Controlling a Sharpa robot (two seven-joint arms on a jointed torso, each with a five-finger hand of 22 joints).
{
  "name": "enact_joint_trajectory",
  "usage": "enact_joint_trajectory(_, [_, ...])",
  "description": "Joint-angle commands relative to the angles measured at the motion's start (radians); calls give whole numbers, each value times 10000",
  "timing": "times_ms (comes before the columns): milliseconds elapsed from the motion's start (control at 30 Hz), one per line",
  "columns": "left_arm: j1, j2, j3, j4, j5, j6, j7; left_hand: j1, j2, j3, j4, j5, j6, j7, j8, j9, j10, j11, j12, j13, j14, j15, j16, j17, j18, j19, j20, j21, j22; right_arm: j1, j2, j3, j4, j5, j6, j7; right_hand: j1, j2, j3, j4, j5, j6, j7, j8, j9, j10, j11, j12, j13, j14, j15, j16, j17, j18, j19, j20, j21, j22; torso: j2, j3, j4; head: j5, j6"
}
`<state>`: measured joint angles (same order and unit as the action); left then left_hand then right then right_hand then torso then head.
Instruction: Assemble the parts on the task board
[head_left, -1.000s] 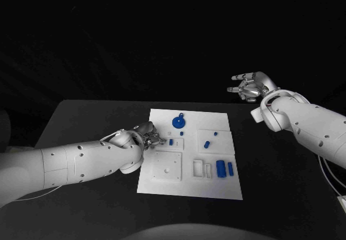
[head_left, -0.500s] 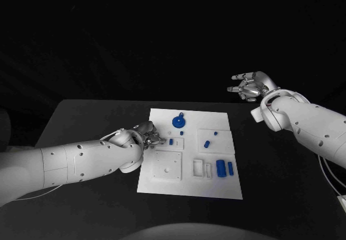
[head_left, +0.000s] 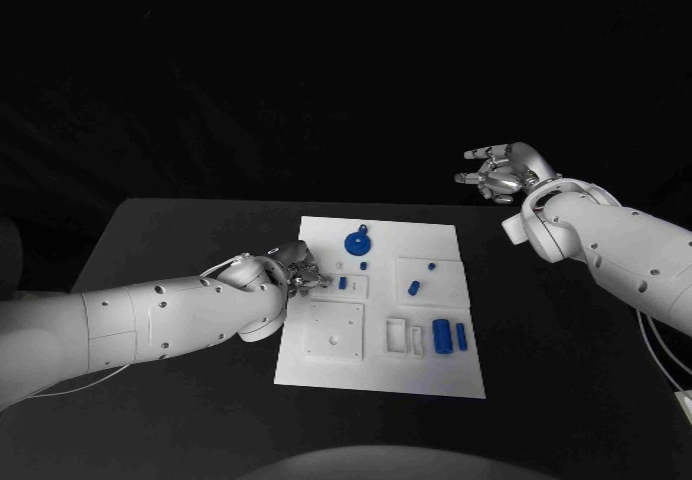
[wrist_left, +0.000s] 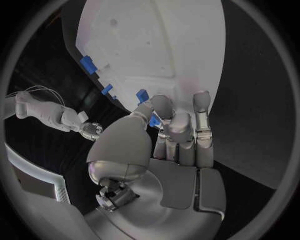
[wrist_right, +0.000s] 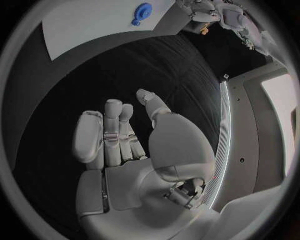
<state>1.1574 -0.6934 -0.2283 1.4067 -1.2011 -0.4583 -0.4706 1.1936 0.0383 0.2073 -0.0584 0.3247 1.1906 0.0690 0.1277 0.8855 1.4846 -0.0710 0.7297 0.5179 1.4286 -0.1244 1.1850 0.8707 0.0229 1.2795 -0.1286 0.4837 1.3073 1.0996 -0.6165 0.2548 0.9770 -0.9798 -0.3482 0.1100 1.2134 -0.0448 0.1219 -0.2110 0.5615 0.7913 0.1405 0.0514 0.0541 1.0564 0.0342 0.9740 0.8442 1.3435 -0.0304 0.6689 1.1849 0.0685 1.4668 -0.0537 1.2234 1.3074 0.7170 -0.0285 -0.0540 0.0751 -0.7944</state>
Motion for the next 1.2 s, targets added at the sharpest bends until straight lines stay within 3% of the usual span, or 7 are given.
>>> enact_joint_trajectory(33, [-152, -38, -128, -115, 122, 910, -542, 91, 229, 174, -246, 34, 1180, -1093, -28, -70, 273, -229, 7, -2, -53, 27, 50, 16, 94, -38, 50, -33, 201, -4, 1, 5, 6, -68, 140, 55, -113, 6, 64, 23, 52, 68, 15, 34, 14, -31, -42, -15, 11, -45, -43, -34, -11, 48, 466, -13, -12, 1676, 3, -3, 0, -4, -5])
enact_joint_trajectory(233, [-152, -26, -128, -142, 112, 1035, -620, 55, 228, 192, -284, 48, 1174, -1092, -4, -85, 273, -222, 16, -21, -62, 36, 52, 12, 103, -47, 62, -33, 198, -4, -2, 5, 7, -68, 135, 55, -113, 6, 64, 23, 52, 68, 15, 34, 14, -31, -42, -15, 11, -45, -43, -34, -11, 48, 466, -13, -12, 1676, 2, -7, 1, -14, -19])
enact_joint_trajectory(433, [-152, -19, -128, -157, 131, 1118, -609, -103, 162, 186, -341, 282, 1243, -1122, 157, -24, 272, -208, 110, -79, -59, 50, 95, 47, 138, -54, 107, -8, 202, -4, -3, 5, 6, -68, 134, 53, -113, 6, 64, 23, 52, 68, 15, 34, 14, -31, -42, -15, 11, -45, -43, -34, -11, 48, 466, -13, -12, 1676, 4, -2, 9, -23, -29])
enact_joint_trajectory(600, [-152, 23, -128, -177, 150, 1135, -559, -168, 172, 105, -240, 128, 1201, -1157, 426, 150, 273, -208, 180, -145, -62, 64, 115, 51, 167, -74, 147, 20, 200, -4, 9, 5, 4, -68, 132, 55, -161, -17, 190, 41, 441, 78, 13, 34, 14, -43, -53, -39, -1, -48, -51, -37, -9, 48, 464, -21, -23, 1674, 4, -1, 5, -11, -20])
enact_joint_trajectory(933, [-152, 95, -128, -213, 151, 1141, -513, -125, 142, -4, -129, -14, 1152, -1187, 714, 235, 272, -218, 217, -193, -62, 63, 143, 54, 174, -81, 162, 33, 199, -5, 8, 5, 4, -68, 127, 56, -192, -42, 230, 65, 461, 61, 14, 32, 13, -39, -53, -37, 1, -49, -51, -38, -9, 48, 464, -22, -26, 1673, 4, 4, -4, -4, -23])
enact_joint_trajectory(1200, [-152, 155, -127, -232, 142, 1109, -463, -107, 127, -142, 31, -327, 1127, -1211, 879, 314, 273, -226, 243, -207, -59, 64, 159, 60, 182, -84, 175, 40, 197, -5, 2, 5, 6, -68, 134, 49, -192, -42, 230, 65, 461, 61, 14, 32, 13, -39, -53, -37, 1, -49, -51, -38, -9, 48, 464, -22, -26, 1673, 4, 6, -2, -6, -18])
